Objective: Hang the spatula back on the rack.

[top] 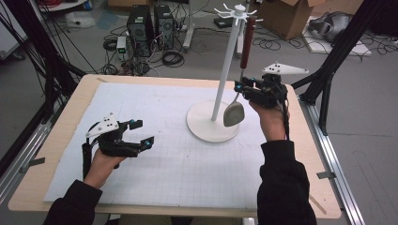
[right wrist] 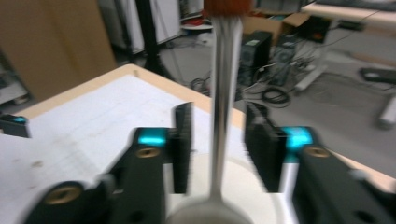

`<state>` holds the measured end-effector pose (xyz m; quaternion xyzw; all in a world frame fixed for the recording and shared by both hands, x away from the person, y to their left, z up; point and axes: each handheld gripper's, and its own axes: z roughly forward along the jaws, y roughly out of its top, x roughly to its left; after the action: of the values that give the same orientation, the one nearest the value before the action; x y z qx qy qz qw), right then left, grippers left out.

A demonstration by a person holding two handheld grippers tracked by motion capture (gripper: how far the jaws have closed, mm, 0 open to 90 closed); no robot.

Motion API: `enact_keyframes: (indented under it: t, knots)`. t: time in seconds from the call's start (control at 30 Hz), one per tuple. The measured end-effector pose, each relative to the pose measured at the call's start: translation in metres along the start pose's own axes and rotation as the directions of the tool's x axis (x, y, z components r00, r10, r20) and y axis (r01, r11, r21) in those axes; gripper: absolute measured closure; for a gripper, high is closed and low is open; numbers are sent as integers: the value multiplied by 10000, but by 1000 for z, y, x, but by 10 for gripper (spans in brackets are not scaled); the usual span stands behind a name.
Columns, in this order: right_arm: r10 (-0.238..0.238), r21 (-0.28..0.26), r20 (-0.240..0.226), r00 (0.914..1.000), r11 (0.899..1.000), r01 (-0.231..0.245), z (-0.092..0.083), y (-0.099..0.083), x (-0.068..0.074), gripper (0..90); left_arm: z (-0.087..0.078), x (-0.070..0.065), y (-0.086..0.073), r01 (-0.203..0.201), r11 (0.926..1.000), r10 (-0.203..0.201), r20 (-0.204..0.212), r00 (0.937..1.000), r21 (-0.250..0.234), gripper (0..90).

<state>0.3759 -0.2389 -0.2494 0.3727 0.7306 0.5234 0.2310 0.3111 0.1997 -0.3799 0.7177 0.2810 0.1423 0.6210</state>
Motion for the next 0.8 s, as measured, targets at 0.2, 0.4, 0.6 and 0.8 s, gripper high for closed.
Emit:
enact_keyframes:
  t: [0.2,0.4,0.6,0.8]
  knots:
    - [-683,-584,787,9946,9956,730,-16,-36,8,299,-3,4,-6,-217,9997,216,-108,9997,-124,159]
    - [-638,-426,689,9956,9969,668,-29,-101,14,205,-3,4,-19,-575,9983,575,-238,9981,-7,173]
    - [-811,-398,1130,9903,9955,861,-43,-151,16,173,-7,9,-29,-455,9989,461,-504,9977,118,174]
    - [-744,-267,1424,9870,9965,789,-53,-185,16,171,-9,11,-38,-394,9988,410,-618,9972,278,177]
